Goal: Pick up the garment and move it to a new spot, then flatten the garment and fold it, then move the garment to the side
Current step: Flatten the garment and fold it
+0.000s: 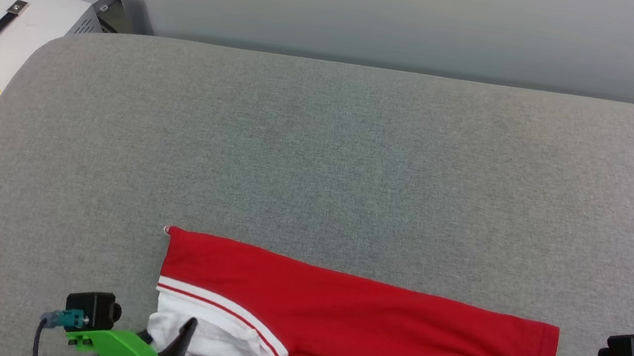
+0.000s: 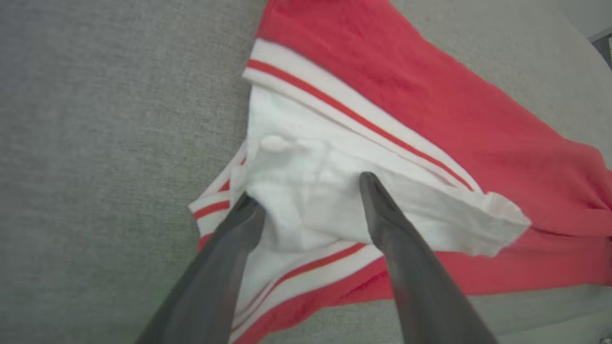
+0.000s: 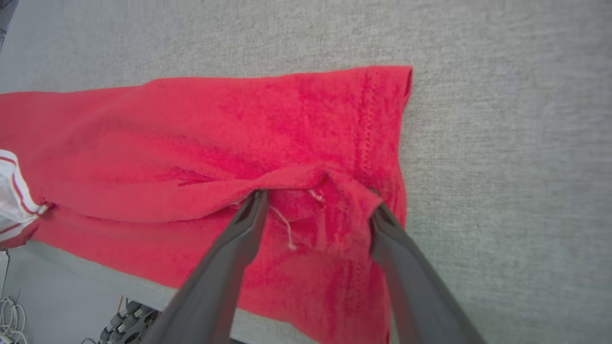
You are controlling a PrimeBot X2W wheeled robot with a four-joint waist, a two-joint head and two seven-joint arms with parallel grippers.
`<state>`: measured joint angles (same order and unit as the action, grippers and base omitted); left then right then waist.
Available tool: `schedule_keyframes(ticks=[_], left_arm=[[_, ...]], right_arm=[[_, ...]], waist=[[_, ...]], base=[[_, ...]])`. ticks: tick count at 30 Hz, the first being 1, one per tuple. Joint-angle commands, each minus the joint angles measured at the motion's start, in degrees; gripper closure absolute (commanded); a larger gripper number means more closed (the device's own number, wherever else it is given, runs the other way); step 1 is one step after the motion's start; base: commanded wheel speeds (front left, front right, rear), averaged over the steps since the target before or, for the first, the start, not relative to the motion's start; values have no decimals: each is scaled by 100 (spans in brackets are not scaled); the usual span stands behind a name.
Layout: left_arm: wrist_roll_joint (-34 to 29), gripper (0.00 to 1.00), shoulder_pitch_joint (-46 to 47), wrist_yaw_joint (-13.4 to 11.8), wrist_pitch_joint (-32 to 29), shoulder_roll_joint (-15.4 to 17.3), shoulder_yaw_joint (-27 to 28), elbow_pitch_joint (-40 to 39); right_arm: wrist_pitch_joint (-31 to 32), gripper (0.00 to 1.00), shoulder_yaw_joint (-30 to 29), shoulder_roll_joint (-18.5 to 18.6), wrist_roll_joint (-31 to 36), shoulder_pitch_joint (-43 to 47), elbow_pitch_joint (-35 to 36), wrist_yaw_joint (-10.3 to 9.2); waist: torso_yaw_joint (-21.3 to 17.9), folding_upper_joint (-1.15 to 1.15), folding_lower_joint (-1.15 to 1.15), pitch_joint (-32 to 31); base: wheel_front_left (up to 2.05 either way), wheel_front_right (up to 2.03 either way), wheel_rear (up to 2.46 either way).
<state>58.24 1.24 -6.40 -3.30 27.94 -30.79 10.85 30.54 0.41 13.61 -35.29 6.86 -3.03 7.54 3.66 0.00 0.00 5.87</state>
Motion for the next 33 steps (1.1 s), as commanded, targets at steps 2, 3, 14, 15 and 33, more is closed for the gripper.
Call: schedule_keyframes(ticks=[2,3,14,15,33], left_arm=[[-225,0,169,-95,228,19,78,-42],[-297,0,195,-137,305,29,89,-96],[-1078,0,384,-415,1291,145,214,-749],[-1169,0,410,-447,1408,136,232,-813],[-2502,0,747,-832,1825,-284,384,-1808]], right_arm=[[-27,0,-107,54,10,90,147,-5],[-13,0,-167,61,8,106,235,-5],[760,0,-1010,-19,321,379,1146,-5],[846,0,-1045,-16,360,382,1200,-5],[1063,0,-641,-137,582,103,681,-5]], waist=[[-23,0,0,-42],[-30,0,0,-64],[-13,0,0,-187],[-1,0,0,-174],[450,0,0,500]], base=[[0,0,0],[0,0,0],[0,0,0],[0,0,0],[0,0,0]])
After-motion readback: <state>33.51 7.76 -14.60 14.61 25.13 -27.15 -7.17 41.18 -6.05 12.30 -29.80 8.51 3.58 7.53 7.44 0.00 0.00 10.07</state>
